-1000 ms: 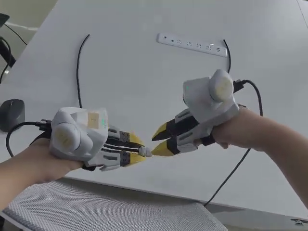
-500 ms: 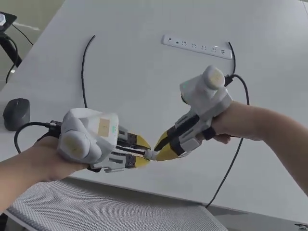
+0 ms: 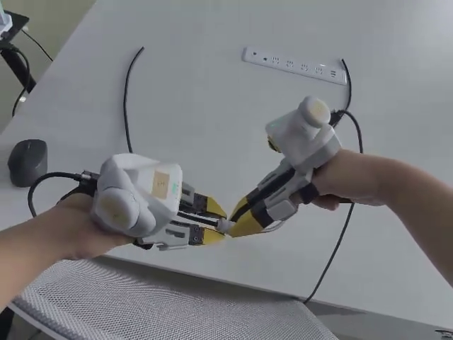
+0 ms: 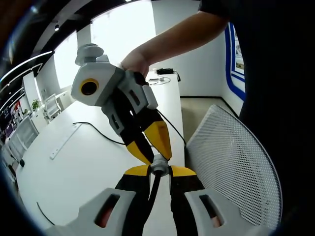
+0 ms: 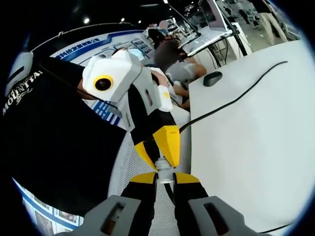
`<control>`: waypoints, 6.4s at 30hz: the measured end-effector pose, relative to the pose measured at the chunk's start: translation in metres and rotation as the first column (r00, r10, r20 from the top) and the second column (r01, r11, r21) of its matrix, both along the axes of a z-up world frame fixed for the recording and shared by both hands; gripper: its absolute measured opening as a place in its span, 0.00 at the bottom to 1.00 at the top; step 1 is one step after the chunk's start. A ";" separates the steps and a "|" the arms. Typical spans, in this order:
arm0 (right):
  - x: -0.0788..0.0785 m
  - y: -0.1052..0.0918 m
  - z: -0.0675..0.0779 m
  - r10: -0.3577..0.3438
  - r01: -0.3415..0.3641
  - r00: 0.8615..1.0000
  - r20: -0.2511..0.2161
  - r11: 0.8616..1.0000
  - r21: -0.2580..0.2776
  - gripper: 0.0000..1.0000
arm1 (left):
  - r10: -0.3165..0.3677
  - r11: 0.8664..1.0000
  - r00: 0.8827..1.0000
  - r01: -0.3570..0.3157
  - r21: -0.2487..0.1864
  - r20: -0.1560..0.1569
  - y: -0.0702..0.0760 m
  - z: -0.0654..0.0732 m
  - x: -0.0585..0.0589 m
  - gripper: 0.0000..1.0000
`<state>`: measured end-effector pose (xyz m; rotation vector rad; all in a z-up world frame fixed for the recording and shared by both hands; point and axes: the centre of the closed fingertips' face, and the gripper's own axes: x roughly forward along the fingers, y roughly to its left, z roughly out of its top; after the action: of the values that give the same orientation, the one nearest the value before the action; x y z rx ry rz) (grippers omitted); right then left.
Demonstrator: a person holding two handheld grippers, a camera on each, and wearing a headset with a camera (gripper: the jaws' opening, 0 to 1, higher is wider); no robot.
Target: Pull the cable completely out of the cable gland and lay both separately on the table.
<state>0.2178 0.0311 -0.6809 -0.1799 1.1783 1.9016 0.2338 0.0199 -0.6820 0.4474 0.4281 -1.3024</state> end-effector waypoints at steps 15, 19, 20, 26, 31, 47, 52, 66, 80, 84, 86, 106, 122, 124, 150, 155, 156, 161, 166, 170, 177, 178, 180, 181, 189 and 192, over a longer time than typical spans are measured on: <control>0.005 0.006 -0.006 0.041 -0.035 0.973 0.226 0.999 -0.032 0.04 | 0.056 0.998 0.997 -0.057 -0.007 -0.044 0.008 -0.004 0.005 0.14; 0.009 0.007 -0.010 0.052 -0.039 0.936 0.348 0.998 -0.044 0.04 | 0.117 0.990 0.985 -0.126 -0.060 -0.130 0.009 -0.005 0.007 0.14; 0.009 0.006 -0.010 0.063 -0.048 0.925 0.374 0.998 -0.049 0.04 | 0.125 0.988 0.981 -0.137 -0.068 -0.150 0.009 -0.006 0.006 0.14; 0.012 0.008 -0.012 0.058 -0.051 0.837 0.544 0.998 -0.028 0.05 | 0.159 0.978 0.964 -0.182 -0.096 -0.214 0.011 -0.004 0.006 0.14; 0.021 0.014 -0.009 0.021 -0.060 0.689 0.725 0.998 0.028 0.06 | 0.219 0.959 0.928 -0.262 -0.109 -0.302 0.016 -0.001 0.012 0.14; 0.020 0.006 -0.012 -0.058 -0.004 0.653 0.755 0.997 0.080 0.08 | 0.197 0.970 0.940 -0.228 -0.084 -0.278 0.008 -0.004 0.010 0.15; 0.022 0.003 -0.010 -0.091 0.046 0.705 0.703 0.996 0.082 0.16 | 0.189 0.975 0.956 -0.210 -0.074 -0.226 0.008 -0.001 0.009 0.15; 0.011 -0.004 0.005 -0.001 -0.010 0.965 0.261 0.999 0.039 0.27 | 0.050 0.998 0.999 -0.050 0.037 0.003 0.001 0.001 -0.005 0.15; 0.001 -0.003 -0.005 0.095 -0.093 0.994 0.049 0.995 -0.033 0.16 | 0.006 0.999 1.000 -0.007 0.052 0.019 0.000 -0.003 -0.005 0.15; -0.001 -0.003 -0.004 0.106 -0.105 0.994 0.028 0.994 -0.032 0.12 | 0.007 0.999 1.000 -0.008 0.049 0.020 -0.003 -0.002 -0.003 0.15; -0.004 -0.005 -0.002 0.111 -0.111 0.994 -0.005 0.993 -0.043 0.09 | -0.001 0.998 1.000 -0.001 0.057 0.025 -0.004 -0.002 -0.003 0.15; 0.006 0.000 -0.008 0.101 -0.104 0.889 0.447 0.994 -0.019 0.06 | 0.132 0.991 0.985 -0.132 0.011 -0.109 0.002 -0.006 0.001 0.15; 0.006 0.015 -0.009 -0.009 -0.028 0.648 0.761 0.999 0.036 0.07 | 0.172 0.982 0.968 -0.183 -0.044 -0.184 0.015 0.000 -0.002 0.15; 0.008 0.015 -0.006 -0.018 -0.023 0.643 0.766 0.999 0.042 0.07 | 0.168 0.982 0.969 -0.180 -0.051 -0.180 0.016 0.003 -0.001 0.15; 0.032 0.039 0.056 -0.390 0.357 0.551 0.737 0.909 0.214 0.23 | 0.133 0.962 0.984 -0.156 -0.223 -0.114 0.073 0.054 0.007 0.15; 0.029 0.056 0.049 -0.349 0.332 0.485 0.802 0.922 0.201 0.12 | 0.112 0.968 0.989 -0.132 -0.216 -0.101 0.078 0.060 0.008 0.15; 0.030 0.058 0.050 -0.355 0.333 0.480 0.802 0.920 0.207 0.13 | 0.108 0.968 0.989 -0.128 -0.215 -0.102 0.078 0.060 0.008 0.15; 0.030 0.065 0.045 -0.329 0.328 0.459 0.825 0.926 0.187 0.07 | 0.098 0.972 0.991 -0.116 -0.207 -0.093 0.082 0.063 0.009 0.15; 0.033 0.066 0.043 -0.318 0.326 0.442 0.838 0.928 0.180 0.02 | 0.095 0.972 0.990 -0.114 -0.205 -0.100 0.084 0.061 0.011 0.15; 0.034 0.066 0.039 -0.314 0.326 0.432 0.846 0.929 0.178 0.01 | 0.090 0.973 0.989 -0.113 -0.202 -0.118 0.085 0.057 0.012 0.15; 0.045 0.064 0.035 -0.393 0.429 0.437 0.809 0.882 0.196 0.00 | 0.091 0.975 0.989 -0.112 -0.192 -0.113 0.089 0.057 0.025 0.15; 0.047 0.063 0.037 -0.403 0.442 0.429 0.808 0.874 0.201 0.00 | 0.090 0.976 0.990 -0.109 -0.191 -0.106 0.089 0.057 0.026 0.15; 0.051 0.060 0.037 -0.413 0.461 0.427 0.804 0.865 0.199 0.00 | 0.091 0.975 0.990 -0.110 -0.191 -0.106 0.088 0.059 0.030 0.15; 0.051 0.059 0.038 -0.423 0.473 0.429 0.798 0.858 0.201 0.00 | 0.087 0.976 0.991 -0.106 -0.188 -0.103 0.087 0.060 0.031 0.15; 0.056 0.053 0.037 -0.465 0.526 0.440 0.768 0.827 0.199 0.00 | 0.059 0.984 0.995 -0.072 -0.165 -0.078 0.081 0.060 0.036 0.15; 0.056 0.051 0.036 -0.489 0.552 0.449 0.747 0.810 0.198 0.00 | 0.057 0.983 0.995 -0.070 -0.168 -0.080 0.080 0.060 0.035 0.15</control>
<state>0.2734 0.0823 -0.6450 -0.5529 0.5740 1.0037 0.2692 0.0995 -0.6217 0.2400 0.3864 -1.2848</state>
